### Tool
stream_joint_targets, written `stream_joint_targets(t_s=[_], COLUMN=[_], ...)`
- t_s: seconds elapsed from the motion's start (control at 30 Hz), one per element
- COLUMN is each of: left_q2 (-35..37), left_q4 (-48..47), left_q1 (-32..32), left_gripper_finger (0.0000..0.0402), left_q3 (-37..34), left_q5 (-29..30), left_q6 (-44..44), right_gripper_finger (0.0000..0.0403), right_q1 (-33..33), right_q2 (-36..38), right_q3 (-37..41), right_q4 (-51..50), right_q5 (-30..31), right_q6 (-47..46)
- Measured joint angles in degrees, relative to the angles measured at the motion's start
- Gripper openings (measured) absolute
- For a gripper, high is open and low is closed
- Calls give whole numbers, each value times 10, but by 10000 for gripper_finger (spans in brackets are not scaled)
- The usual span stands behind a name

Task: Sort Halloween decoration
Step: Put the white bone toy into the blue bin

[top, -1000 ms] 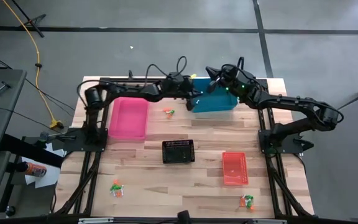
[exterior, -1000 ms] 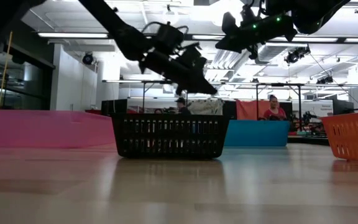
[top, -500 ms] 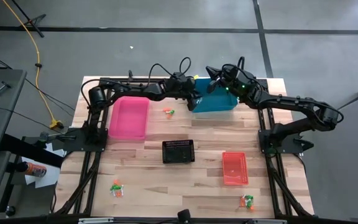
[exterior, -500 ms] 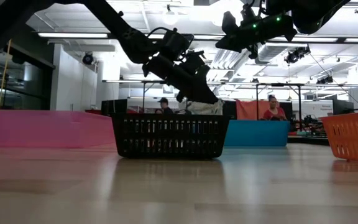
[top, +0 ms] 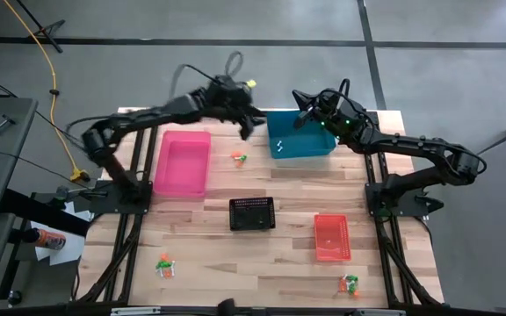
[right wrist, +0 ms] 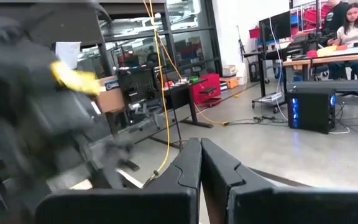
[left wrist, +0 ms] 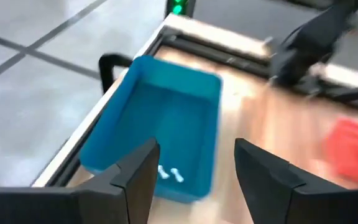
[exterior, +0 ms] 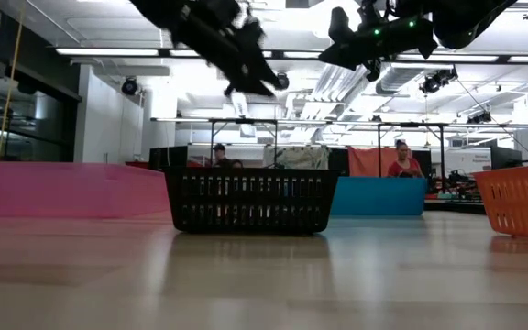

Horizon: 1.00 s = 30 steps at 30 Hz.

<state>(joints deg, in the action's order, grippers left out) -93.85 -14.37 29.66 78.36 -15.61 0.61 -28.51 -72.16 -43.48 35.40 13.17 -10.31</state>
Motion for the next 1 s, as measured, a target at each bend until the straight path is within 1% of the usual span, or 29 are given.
stream_joint_targets(t_s=[0.1,0.2,0.27,0.33,0.53,0.67,0.77,0.87,1.0], left_q2=[73,152,205,256,383,432,454,462,471], left_q4=[-35,-54,-63,-90,-196,-286,-343,-371,-375], left_q1=[9,-12,-40,-77,-213,-285,-318,-338,-367], left_gripper_finger=[191,188,186,186,186,186,186,186,186], left_q3=[-18,-66,-103,-142,-243,-283,-305,-320,-348], left_q5=[-33,-32,-17,11,110,144,149,151,150], left_q6=[31,72,105,147,253,281,279,271,242], right_gripper_finger=[0,0,0,0,0,0,0,0,0], right_q1=[0,0,0,0,0,4,15,39,74], right_q2=[0,0,0,0,0,0,0,0,0], right_q3=[0,0,0,0,0,0,0,0,0], right_q4=[-4,-4,-5,-5,-4,3,13,21,21], right_q5=[0,0,-4,-23,-107,-185,-234,-244,-241], right_q6=[-2,-2,-3,-12,-39,-121,-193,-243,-244])
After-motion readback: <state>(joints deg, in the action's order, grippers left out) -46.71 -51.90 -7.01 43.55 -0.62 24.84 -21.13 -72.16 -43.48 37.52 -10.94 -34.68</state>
